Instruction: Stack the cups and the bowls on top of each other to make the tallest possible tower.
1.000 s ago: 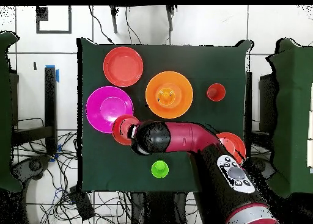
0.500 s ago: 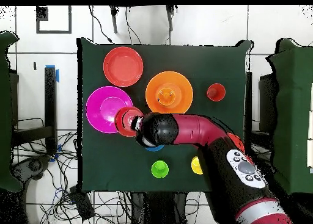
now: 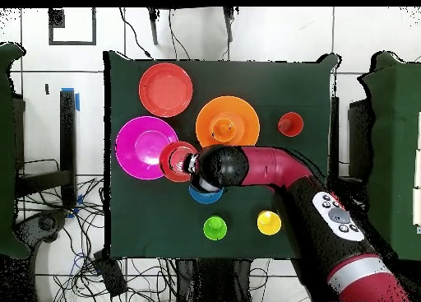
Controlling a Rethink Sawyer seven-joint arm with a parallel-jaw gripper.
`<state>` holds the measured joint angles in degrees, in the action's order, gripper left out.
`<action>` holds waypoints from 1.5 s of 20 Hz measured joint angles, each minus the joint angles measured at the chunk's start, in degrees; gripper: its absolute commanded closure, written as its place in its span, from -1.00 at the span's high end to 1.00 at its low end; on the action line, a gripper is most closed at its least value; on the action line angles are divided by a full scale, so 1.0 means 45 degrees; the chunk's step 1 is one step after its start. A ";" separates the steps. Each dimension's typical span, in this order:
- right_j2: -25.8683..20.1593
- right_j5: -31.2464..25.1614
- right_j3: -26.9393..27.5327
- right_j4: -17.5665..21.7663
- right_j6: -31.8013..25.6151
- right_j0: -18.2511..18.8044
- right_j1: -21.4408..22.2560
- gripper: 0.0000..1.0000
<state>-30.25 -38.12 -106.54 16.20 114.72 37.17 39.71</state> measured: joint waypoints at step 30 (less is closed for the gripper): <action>-0.1649 -0.2096 0.1988 0.2207 -0.0324 0.1864 -0.1843 -1.00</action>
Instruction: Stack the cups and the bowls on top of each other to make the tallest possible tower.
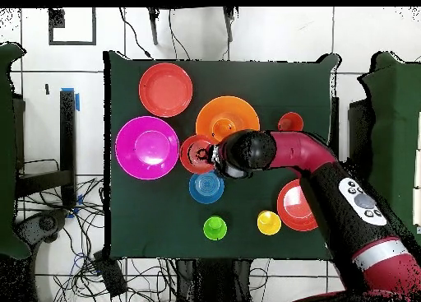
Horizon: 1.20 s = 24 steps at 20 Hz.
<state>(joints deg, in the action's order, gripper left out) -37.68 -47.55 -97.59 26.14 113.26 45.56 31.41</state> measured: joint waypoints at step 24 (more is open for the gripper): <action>-0.0484 -0.1085 0.1256 0.0761 -0.0962 0.0401 -0.0768 -1.00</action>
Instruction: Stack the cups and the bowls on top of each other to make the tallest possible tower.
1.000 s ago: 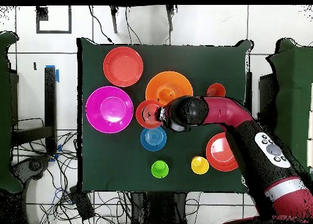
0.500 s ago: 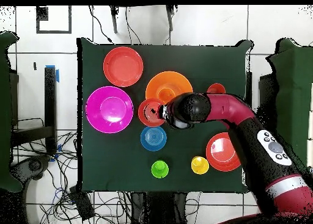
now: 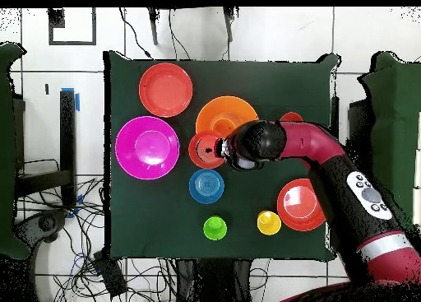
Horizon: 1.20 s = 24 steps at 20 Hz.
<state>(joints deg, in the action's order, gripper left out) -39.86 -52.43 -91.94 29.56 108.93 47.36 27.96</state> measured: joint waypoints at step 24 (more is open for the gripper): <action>-0.0062 -0.0873 0.1538 0.0407 -0.1397 0.0037 -0.0507 -1.00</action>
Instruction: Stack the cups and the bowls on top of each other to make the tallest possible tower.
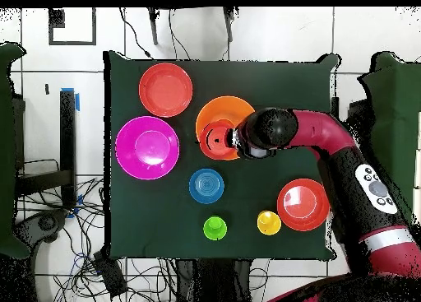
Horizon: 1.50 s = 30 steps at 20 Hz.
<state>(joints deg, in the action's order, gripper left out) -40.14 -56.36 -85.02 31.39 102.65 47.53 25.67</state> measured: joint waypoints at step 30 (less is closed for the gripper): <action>0.0002 -0.0272 0.0769 0.0013 -0.0235 -0.0007 -0.0269 -1.00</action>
<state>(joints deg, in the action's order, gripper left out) -40.13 -57.58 -81.55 31.45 101.59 47.50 24.46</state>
